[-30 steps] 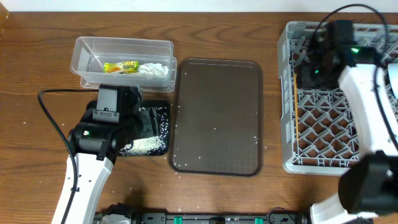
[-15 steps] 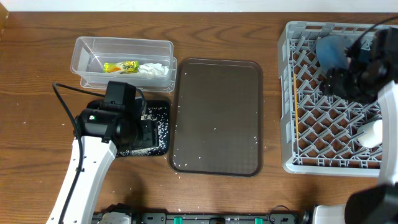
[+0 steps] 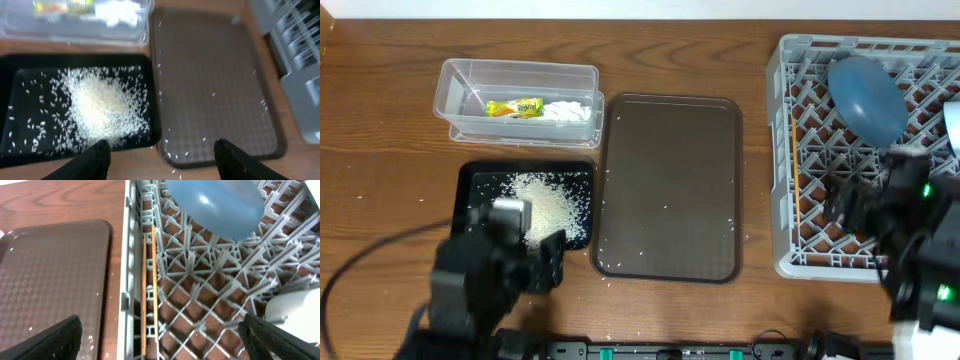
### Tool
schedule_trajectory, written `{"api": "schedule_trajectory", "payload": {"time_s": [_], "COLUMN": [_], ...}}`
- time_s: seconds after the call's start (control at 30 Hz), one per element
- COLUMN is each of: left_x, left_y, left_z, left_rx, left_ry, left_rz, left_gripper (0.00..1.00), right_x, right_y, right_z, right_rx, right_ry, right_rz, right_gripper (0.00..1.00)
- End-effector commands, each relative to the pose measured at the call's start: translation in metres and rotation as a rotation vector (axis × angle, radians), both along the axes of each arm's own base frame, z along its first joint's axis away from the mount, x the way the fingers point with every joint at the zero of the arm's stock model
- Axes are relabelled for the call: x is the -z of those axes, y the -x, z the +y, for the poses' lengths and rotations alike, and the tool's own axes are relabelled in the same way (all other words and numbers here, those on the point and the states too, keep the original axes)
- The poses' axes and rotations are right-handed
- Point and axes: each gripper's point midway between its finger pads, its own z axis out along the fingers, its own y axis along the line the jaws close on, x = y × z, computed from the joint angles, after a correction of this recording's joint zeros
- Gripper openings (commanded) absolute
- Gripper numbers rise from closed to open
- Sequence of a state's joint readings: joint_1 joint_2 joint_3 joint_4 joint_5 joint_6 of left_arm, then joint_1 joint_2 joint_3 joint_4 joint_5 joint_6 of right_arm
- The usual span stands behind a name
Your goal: Sort waste into correct bins and load items into the dishwasher rack
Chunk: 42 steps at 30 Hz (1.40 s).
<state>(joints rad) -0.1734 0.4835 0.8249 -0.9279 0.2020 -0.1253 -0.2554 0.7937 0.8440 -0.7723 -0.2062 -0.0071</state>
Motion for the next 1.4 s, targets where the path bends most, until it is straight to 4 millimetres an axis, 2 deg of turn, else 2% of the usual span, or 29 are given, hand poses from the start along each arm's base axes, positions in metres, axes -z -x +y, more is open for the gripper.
{"api": "schedule_trajectory", "payload": {"time_s": [0.0, 0.13, 0.37, 0.5, 0.8, 0.93, 1.03, 1.23, 1.37], "left_x": [-0.003, -0.009, -0.008, -0.008, -0.008, -0.008, -0.008, -0.008, -0.008], "left_y": [0.006, 0.014, 0.014, 0.014, 0.014, 0.014, 0.014, 0.014, 0.014], "left_z": [0.003, 0.004, 0.004, 0.004, 0.004, 0.004, 0.004, 0.004, 0.004], "left_rx": [0.005, 0.005, 0.005, 0.005, 0.005, 0.005, 0.005, 0.005, 0.005], "left_ry": [-0.012, -0.005, -0.006, -0.006, -0.006, -0.006, -0.006, -0.006, -0.006], "left_rz": [-0.066, -0.106, -0.101, -0.101, -0.101, -0.101, -0.101, -0.101, -0.101], "left_gripper": [0.69, 0.69, 0.69, 0.69, 0.69, 0.69, 0.69, 0.69, 0.69], "right_x": [0.014, 0.031, 0.058, 0.063, 0.063, 0.060, 0.051, 0.004, -0.007], "right_y": [0.014, 0.032, 0.062, 0.068, 0.069, 0.072, 0.070, 0.044, 0.035], "right_z": [0.003, 0.008, 0.016, 0.018, 0.018, 0.009, 0.020, 0.052, 0.066], "right_rx": [0.011, 0.011, 0.012, 0.012, 0.012, 0.023, -0.035, -0.207, -0.259], "right_ry": [-0.013, -0.026, -0.068, -0.078, -0.077, -0.001, 0.016, 0.090, 0.105], "right_rz": [-0.002, 0.050, 0.213, 0.246, 0.246, 0.228, 0.172, -0.190, -0.415], "right_gripper": [0.99, 0.99, 0.99, 0.99, 0.99, 0.99, 0.99, 0.99, 0.99]}}
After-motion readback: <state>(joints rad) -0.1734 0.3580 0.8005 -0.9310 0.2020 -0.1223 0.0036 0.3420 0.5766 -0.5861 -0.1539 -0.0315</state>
